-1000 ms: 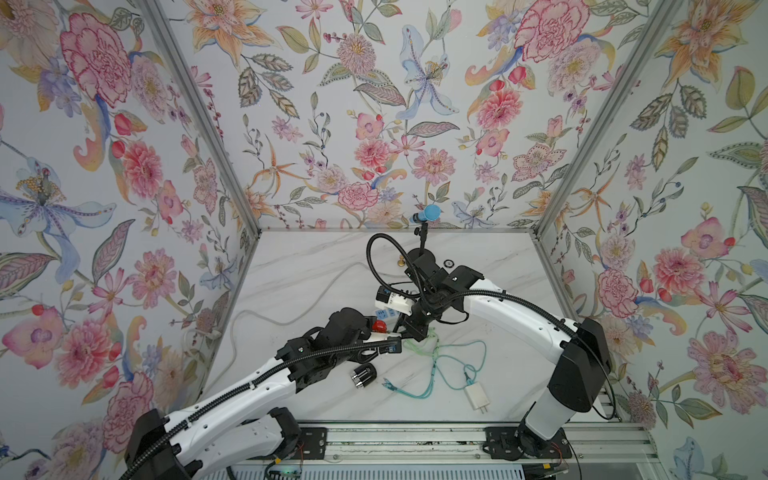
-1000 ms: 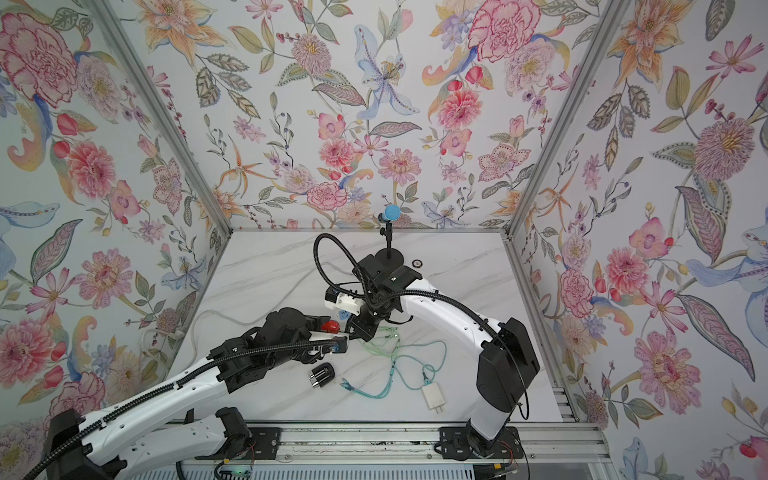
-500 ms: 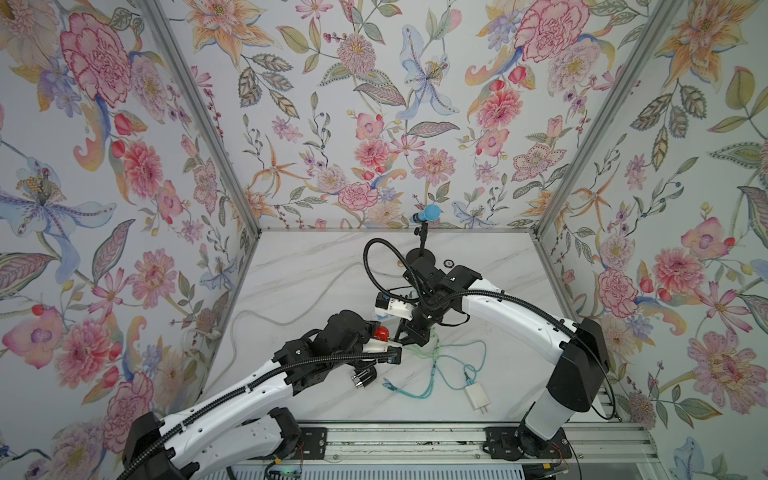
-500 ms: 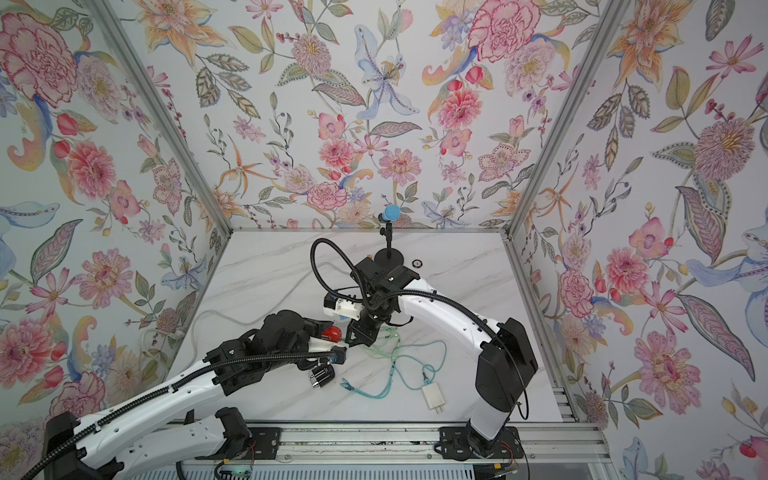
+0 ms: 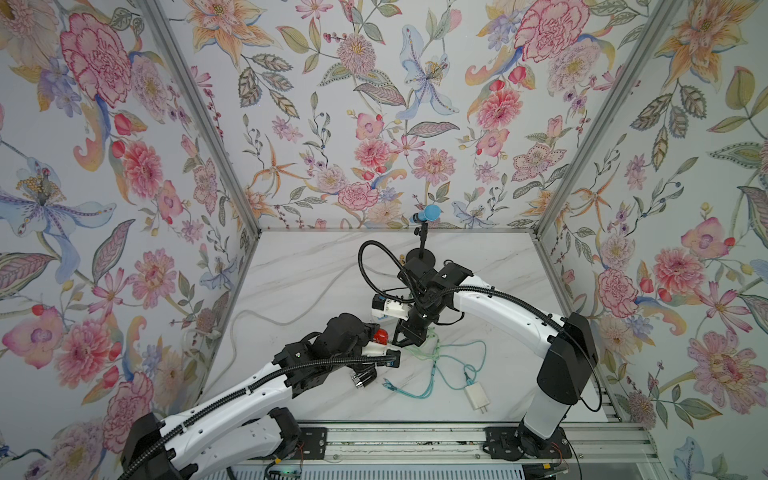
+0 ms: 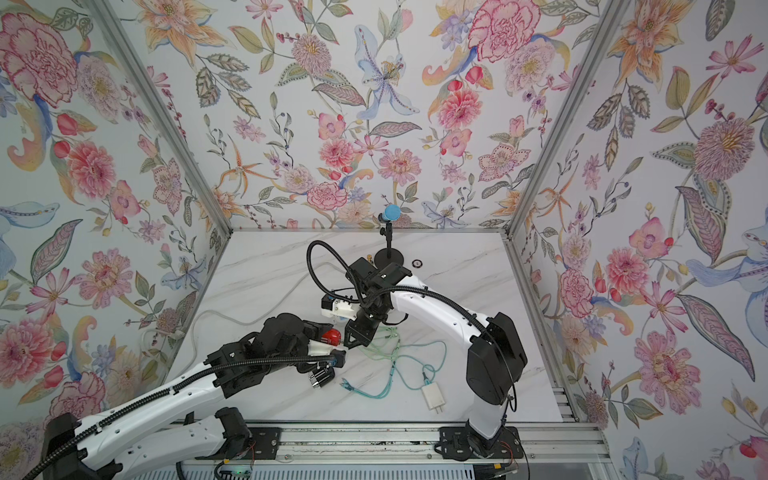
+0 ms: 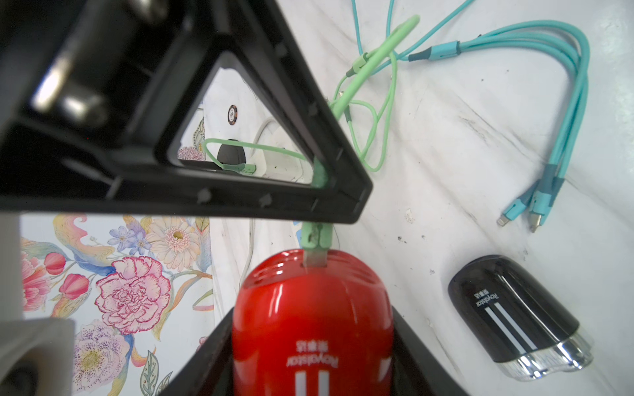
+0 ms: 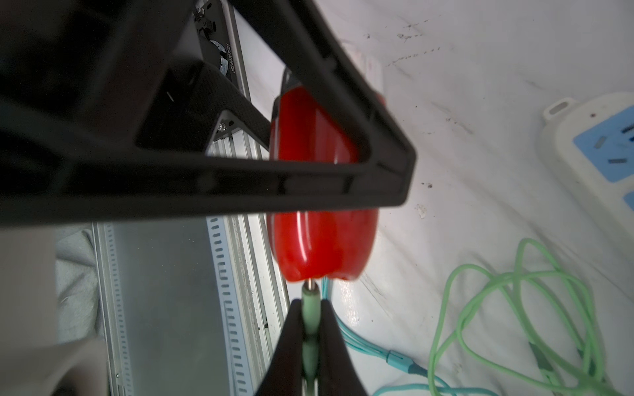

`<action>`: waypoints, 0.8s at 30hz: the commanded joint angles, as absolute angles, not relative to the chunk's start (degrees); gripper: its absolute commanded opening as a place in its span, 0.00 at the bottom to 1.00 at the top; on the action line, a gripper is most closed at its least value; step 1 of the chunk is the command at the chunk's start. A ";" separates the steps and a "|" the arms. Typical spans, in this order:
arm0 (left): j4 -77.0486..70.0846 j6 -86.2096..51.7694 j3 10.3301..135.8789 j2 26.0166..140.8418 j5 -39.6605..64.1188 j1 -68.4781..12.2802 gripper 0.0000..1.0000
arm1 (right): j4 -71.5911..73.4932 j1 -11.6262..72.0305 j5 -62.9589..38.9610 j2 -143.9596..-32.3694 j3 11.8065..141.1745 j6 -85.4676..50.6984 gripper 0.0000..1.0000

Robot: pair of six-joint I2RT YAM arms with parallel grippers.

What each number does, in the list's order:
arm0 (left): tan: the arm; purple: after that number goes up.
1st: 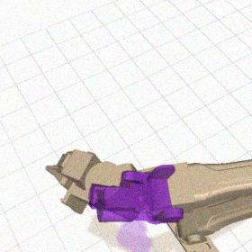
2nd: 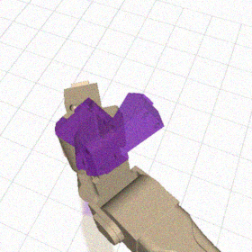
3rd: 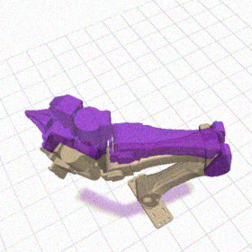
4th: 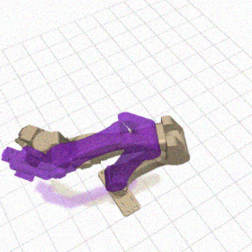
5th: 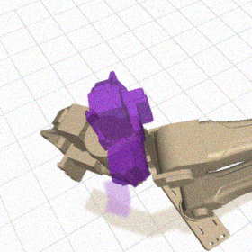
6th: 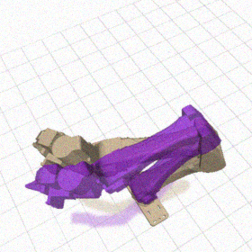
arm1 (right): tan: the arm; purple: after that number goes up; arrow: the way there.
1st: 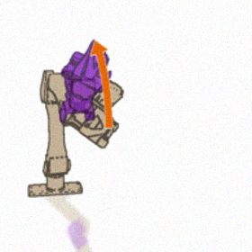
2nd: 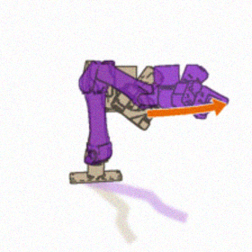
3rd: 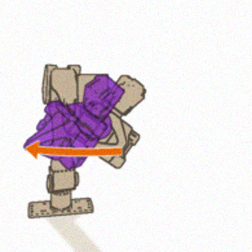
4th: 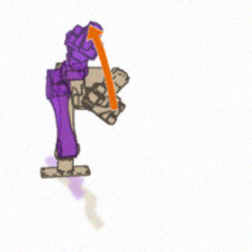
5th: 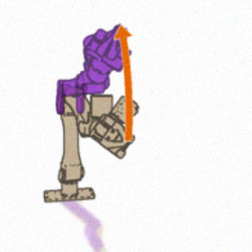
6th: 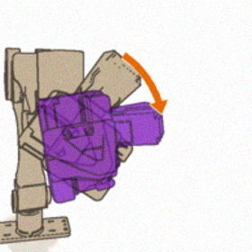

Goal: Charge the electric shaver
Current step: Insert the charging cable into the electric shaver.

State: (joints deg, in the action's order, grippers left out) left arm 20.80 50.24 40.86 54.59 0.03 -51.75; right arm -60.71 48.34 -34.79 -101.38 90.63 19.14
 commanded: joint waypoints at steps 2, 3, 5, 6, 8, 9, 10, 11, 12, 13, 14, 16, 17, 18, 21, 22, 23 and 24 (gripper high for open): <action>12.96 50.75 41.02 53.31 5.35 -53.83 0.00 | -56.25 48.42 -36.49 -102.04 92.02 19.00 0.04; 12.46 50.64 40.73 53.21 5.50 -53.79 0.00 | -56.20 48.35 -36.56 -102.19 92.26 19.30 0.04; 11.16 50.36 39.88 53.05 5.88 -53.87 0.00 | -56.24 48.14 -36.64 -102.94 93.09 19.89 0.04; 10.63 50.41 39.54 52.99 5.96 -54.02 0.00 | -56.25 48.09 -36.81 -103.45 93.54 20.11 0.04; 9.32 50.06 39.20 53.11 6.06 -54.20 0.00 | -56.25 47.75 -37.12 -104.68 94.65 20.39 0.04; 8.85 49.85 39.20 53.24 6.19 -54.31 0.00 | -56.26 47.58 -37.47 -105.19 95.09 20.47 0.03; 8.41 49.52 39.15 53.40 6.53 -54.47 0.00 | -56.25 47.64 -37.89 -105.67 95.57 20.63 0.03; 8.03 49.40 38.99 53.56 6.73 -54.51 0.00 | -56.16 47.55 -38.22 -106.11 95.87 20.87 0.03; 7.54 49.44 38.79 53.63 6.83 -54.60 0.00 | -56.16 47.50 -38.48 -106.45 96.10 21.05 0.03; 6.81 49.28 38.55 53.60 6.86 -54.63 0.00 | -56.16 47.50 -38.61 -106.82 96.30 21.26 0.03; 6.17 49.18 38.25 53.64 6.94 -54.67 0.00 | -56.11 47.45 -38.58 -107.25 96.48 21.43 0.03; 5.10 48.91 37.84 53.69 7.35 -54.72 0.00 | -56.12 47.37 -38.88 -107.96 97.08 21.70 0.03; 4.80 48.64 37.82 53.81 7.67 -54.75 0.00 | -56.16 47.26 -39.22 -108.29 97.44 21.90 0.03; 4.37 48.45 37.73 53.95 7.94 -54.76 0.00 | -56.16 47.21 -39.49 -108.56 97.76 22.10 0.03; 2.79 48.26 36.86 53.72 8.11 -54.75 0.00 | -56.17 47.14 -39.49 -108.90 98.56 23.40 0.03; 2.44 48.19 36.68 53.76 8.28 -54.77 0.00 | -56.25 47.04 -39.55 -108.98 98.84 23.76 0.03; 2.02 47.96 36.49 53.75 8.46 -54.80 0.00 | -56.25 46.96 -39.79 -108.94 99.09 24.23 0.03; 1.37 47.66 36.20 53.69 8.68 -54.78 0.00 | -56.16 46.85 -39.98 -108.98 99.18 24.86 0.03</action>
